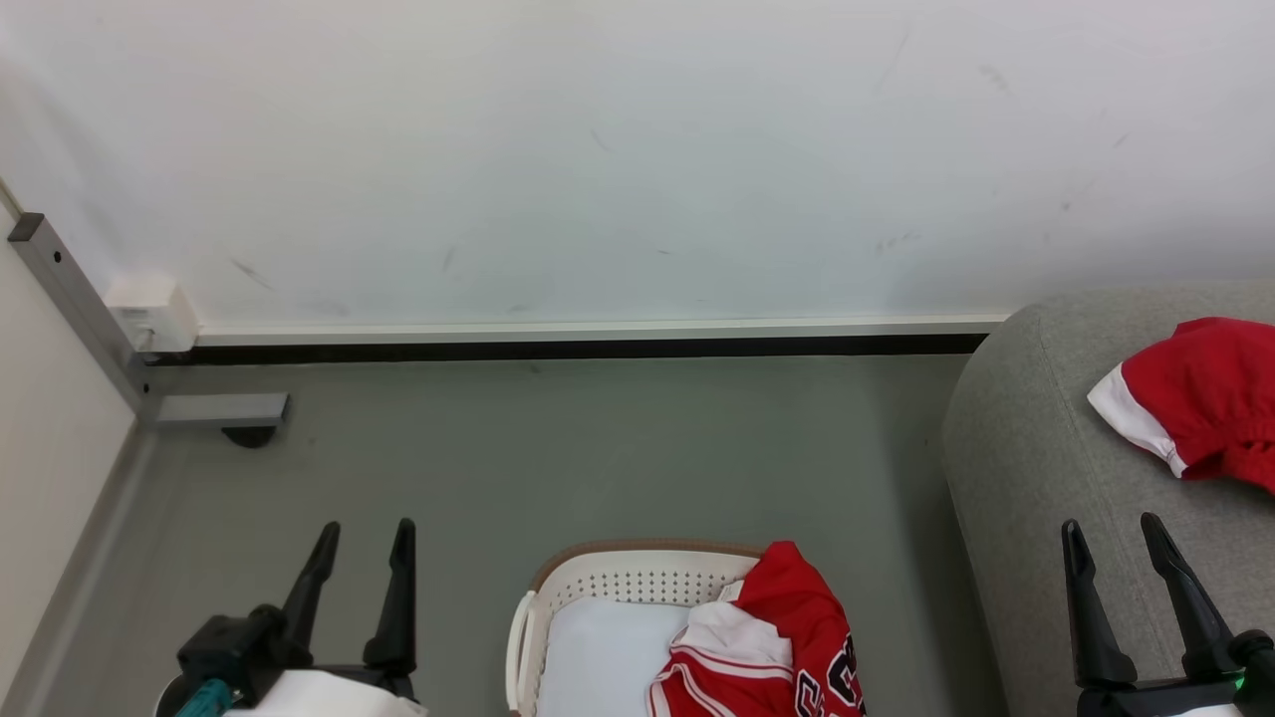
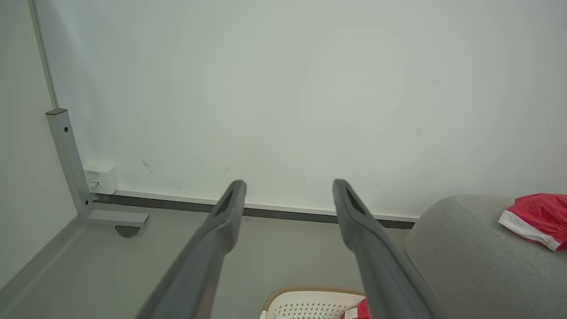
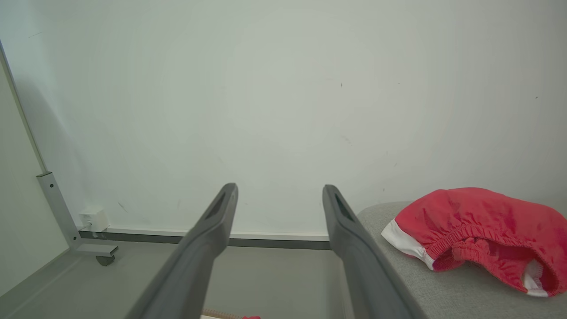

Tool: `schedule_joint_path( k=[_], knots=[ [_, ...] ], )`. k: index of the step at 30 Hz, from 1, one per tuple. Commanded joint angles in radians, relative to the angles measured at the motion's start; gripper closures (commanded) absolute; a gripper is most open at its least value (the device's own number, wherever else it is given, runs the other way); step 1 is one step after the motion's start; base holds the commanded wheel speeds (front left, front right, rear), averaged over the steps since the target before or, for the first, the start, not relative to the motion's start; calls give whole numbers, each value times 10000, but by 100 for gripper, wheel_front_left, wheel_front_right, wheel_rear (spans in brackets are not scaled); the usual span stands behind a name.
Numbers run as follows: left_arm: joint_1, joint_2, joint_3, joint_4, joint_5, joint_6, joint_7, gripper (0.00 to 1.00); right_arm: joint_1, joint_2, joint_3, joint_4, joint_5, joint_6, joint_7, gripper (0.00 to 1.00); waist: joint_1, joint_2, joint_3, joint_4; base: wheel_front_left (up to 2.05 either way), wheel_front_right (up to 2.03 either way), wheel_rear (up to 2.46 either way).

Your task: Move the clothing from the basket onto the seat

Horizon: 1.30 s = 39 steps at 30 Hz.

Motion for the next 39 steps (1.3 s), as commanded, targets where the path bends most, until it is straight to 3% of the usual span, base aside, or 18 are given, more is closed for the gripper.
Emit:
schedule_joint_path(
  k=[1, 13, 21, 29, 39],
  knots=[
    [-54, -21, 43, 18, 179, -48, -3, 0, -113, -66, 11, 40, 17, -22, -29, 0, 0, 0, -10, -14, 0, 0, 0],
    [-140, -128, 206, 195, 320, -74, -3, 0, -168, -77, 143, 88, 50, -23, -29, 0, 0, 0, 31, -120, 0, 0, 0],
    [-408, -53, -283, 309, 243, -63, -3, 0, -716, -235, 468, -11, -27, -23, -28, 0, 0, 0, 317, -425, 0, 0, 0],
    [-1289, 303, -1059, 617, -77, -63, -2, 0, -1810, -382, 442, -518, -83, -23, -16, 0, 0, 0, 1461, -966, 0, 0, 0],
    [-2957, 1053, -2328, 1778, -441, -63, -2, 0, -3205, -39, 379, -1182, -231, -23, -14, 0, 0, 0, 3506, -1844, 0, 0, 0]
  ],
)
